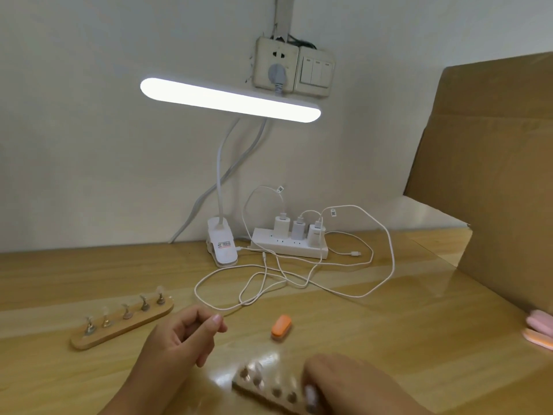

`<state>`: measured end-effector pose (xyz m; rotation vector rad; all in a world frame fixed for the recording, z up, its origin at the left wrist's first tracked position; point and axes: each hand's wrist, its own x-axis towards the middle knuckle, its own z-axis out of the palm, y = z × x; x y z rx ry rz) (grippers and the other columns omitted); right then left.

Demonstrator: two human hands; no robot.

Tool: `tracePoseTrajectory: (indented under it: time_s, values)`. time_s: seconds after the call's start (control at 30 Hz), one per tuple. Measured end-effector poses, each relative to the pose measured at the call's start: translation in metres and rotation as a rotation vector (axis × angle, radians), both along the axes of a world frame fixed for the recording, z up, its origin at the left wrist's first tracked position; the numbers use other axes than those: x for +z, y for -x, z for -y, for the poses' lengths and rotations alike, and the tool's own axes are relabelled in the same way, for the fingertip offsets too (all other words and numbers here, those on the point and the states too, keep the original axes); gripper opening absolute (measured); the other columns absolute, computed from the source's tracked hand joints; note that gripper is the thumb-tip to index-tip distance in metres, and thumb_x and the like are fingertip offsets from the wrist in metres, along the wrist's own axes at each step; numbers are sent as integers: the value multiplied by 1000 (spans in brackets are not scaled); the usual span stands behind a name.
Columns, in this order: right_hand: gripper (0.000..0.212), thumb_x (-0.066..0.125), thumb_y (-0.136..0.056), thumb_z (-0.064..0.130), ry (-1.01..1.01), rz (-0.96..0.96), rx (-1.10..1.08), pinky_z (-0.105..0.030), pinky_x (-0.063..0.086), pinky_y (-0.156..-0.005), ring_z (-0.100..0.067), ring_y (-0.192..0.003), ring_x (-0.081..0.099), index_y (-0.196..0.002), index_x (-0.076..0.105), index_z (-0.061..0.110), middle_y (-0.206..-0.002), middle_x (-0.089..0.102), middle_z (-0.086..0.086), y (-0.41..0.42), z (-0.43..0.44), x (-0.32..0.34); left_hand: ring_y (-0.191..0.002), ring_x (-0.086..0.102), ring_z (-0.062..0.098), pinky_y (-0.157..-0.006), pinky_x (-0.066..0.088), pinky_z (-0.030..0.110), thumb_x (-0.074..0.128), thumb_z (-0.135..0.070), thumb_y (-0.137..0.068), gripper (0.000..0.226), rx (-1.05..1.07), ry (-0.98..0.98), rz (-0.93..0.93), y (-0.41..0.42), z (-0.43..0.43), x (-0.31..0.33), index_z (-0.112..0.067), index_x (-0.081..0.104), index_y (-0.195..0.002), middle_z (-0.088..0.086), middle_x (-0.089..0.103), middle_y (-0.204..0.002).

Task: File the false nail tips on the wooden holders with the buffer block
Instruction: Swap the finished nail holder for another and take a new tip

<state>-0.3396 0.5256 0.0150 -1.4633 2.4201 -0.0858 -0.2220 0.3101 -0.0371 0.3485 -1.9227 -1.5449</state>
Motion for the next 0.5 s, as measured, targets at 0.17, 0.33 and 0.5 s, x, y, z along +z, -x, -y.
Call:
tracePoseTrajectory:
  time_s: [0.17,0.33,0.5]
  values:
    - [28,40,-98,9,-25,201,-158,-6,33,-80,15,-87,45,-90,47,35,-96,50,13,54,-88,10,-43,38,12,-45,32,15,60,-12,-88,24,-1,-13,10,3,1,-2,-18,70,-67,5,45,-42]
    - [15,78,-79,17,170,132,-611,-16,40,-64,0,-64,53,-76,64,20,-68,61,5,151,-154,-8,-41,37,15,-43,31,14,61,-9,-88,23,-3,-65,22,4,3,-6,-14,70,-67,10,44,-43]
    - [37,70,-86,50,231,-44,-937,-25,37,-64,-11,-77,56,-88,57,16,-86,62,3,230,-133,-21,-38,26,13,-41,15,14,62,5,-84,25,141,-74,-53,17,7,-22,-4,69,-62,10,37,-40]
